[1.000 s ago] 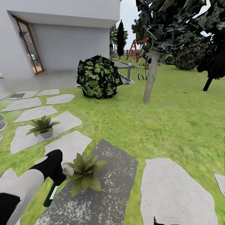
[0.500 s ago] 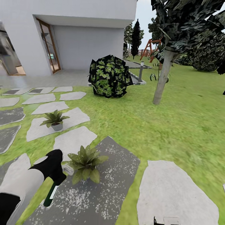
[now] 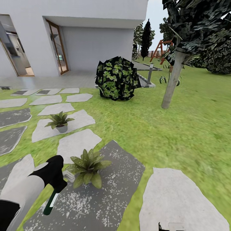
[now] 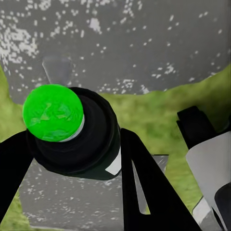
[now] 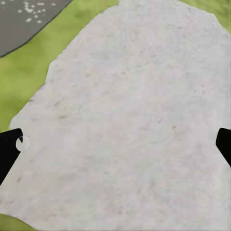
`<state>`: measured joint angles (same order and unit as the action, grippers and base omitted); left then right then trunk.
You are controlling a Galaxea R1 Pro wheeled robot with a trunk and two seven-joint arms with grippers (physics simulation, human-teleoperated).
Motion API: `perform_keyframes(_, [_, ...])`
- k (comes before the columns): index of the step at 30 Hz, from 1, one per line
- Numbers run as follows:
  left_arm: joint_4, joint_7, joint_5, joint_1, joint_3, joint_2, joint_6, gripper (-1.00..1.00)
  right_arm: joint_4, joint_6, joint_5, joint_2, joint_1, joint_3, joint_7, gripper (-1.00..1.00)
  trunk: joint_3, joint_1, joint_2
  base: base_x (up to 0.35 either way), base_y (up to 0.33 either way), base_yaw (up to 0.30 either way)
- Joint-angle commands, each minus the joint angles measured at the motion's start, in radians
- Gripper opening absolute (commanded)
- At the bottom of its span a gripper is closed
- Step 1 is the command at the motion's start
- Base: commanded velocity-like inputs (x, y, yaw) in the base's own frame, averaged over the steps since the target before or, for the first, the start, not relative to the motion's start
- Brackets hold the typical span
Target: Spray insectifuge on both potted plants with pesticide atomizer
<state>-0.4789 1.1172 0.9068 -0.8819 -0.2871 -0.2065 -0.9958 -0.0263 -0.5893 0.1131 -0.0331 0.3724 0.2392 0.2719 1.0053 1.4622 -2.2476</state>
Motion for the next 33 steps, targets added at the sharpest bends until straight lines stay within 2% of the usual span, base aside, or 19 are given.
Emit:
perform_keyframes(1, [0.001,0.01,0.007,0.0,-0.004,-0.001,-0.006,-1.0,0.0,-0.003,0.01,-0.001,0.0,0.009,0.001,1.0,0.001,0.0,0.0,0.0,0.0,0.0])
perform_keyframes(12, [0.014,0.008,0.007,0.002,-0.005,-0.008,-0.006,-1.0,0.0,-0.003,0.012,-0.001,0.0,0.009,0.001,1.0,0.001,0.0,0.0,0.066,-0.049,0.015])
perform_keyframes(16, [0.018,-0.001,0.007,0.03,-0.004,-0.01,-0.006,-1.0,-0.001,-0.003,0.013,0.001,0.0,0.01,0.001,1.0,0.001,0.0,0.0,0.014,-0.01,0.248])
perform_keyframes(19, [0.021,-0.026,0.002,0.036,-0.003,-0.01,-0.006,-1.0,0.0,-0.003,0.012,0.002,0.0,0.01,0.001,1.0,0.001,0.0,0.0,0.001,-0.001,0.275])
perform_keyframes(24, [0.02,-0.028,-0.009,0.037,-0.001,-0.003,-0.006,-1.0,-0.001,-0.003,0.013,0.002,0.0,0.01,0.001,1.0,0.001,0.0,0.0,0.0,-0.001,0.276])
perform_keyframes(33, [0.019,-0.025,-0.084,0.037,0.002,-0.001,-0.006,-1.0,-0.001,-0.003,0.013,0.002,0.0,0.009,0.001,1.0,0.001,0.0,0.0,0.061,-0.213,0.052])
